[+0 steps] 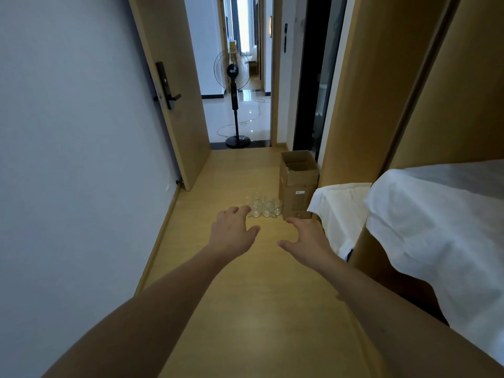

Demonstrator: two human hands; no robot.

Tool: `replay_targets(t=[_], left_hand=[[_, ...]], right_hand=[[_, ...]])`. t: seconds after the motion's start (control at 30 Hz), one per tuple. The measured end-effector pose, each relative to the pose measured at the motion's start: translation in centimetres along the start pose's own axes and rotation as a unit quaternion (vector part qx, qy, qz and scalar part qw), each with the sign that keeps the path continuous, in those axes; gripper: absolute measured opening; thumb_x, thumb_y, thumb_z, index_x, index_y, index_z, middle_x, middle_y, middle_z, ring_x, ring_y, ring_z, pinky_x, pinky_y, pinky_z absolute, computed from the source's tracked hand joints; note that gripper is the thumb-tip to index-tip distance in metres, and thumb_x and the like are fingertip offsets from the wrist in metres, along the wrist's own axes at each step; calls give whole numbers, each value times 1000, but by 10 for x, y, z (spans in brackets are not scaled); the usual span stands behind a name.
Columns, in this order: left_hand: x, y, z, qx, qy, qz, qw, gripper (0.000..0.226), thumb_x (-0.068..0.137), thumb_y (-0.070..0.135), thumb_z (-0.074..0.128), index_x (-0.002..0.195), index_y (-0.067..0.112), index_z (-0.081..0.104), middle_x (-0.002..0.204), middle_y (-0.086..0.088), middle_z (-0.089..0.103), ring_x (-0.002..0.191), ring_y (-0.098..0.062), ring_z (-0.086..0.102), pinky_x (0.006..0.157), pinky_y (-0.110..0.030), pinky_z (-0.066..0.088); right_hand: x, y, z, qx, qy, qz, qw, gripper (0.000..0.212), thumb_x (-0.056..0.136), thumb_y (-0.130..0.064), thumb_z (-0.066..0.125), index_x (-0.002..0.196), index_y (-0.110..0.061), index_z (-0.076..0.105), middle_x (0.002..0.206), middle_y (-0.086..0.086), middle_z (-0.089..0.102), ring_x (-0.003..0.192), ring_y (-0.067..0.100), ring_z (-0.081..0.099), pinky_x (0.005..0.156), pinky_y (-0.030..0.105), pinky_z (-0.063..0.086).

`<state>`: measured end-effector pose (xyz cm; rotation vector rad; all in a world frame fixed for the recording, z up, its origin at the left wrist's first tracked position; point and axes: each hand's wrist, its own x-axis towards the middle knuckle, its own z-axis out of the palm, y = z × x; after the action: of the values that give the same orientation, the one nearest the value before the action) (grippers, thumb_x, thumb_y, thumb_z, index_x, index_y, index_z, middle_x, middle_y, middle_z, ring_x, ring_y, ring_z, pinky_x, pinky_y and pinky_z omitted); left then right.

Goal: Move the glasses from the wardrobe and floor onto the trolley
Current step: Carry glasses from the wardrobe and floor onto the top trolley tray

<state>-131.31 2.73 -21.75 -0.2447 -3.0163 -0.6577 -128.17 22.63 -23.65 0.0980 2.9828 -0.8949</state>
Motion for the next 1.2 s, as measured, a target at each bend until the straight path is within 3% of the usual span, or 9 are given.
replay_targets(t=[0.4,1.2], left_hand=[[92,-30,20,-1,-15,-24,1000,57,95,49,58,145,25,45,147,-3,49,135,-27,41,108,-45,41],[385,-154,3,-10,-54,20,998,57,93,52,57,143,26,48,142,-2,54,131,-29,44,104,-44,40]], right_hand=[[100,-8,25,7,-37,12,999,67,91,-49,69,149,-30,44,153,-4,45,140,22,40,111,42,42],[372,-92,61,5,-25,73,997,68,89,-45,73,149,-27,45,149,-1,50,134,24,46,107,43,45]])
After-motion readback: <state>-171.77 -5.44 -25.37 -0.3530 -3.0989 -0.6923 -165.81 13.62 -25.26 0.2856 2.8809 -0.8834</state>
